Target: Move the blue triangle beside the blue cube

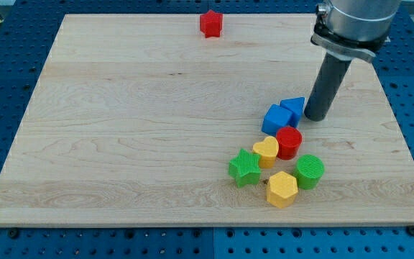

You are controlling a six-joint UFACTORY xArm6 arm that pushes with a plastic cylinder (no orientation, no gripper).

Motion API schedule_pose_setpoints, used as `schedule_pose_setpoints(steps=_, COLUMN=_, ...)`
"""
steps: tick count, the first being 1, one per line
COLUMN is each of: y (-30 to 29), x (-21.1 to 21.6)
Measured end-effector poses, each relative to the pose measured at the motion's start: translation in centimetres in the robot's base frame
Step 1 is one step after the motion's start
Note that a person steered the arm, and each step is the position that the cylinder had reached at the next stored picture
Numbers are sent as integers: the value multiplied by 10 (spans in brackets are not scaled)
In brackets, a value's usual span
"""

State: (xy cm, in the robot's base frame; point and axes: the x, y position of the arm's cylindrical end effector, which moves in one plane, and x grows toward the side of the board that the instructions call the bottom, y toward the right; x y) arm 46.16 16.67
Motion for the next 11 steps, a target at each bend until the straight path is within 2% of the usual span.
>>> schedule_pose_setpoints(steps=2, y=-11, x=-17)
schedule_pose_setpoints(steps=4, y=-54, x=-15)
schedule_pose_setpoints(steps=9, y=-85, x=21)
schedule_pose_setpoints(steps=11, y=-73, x=19)
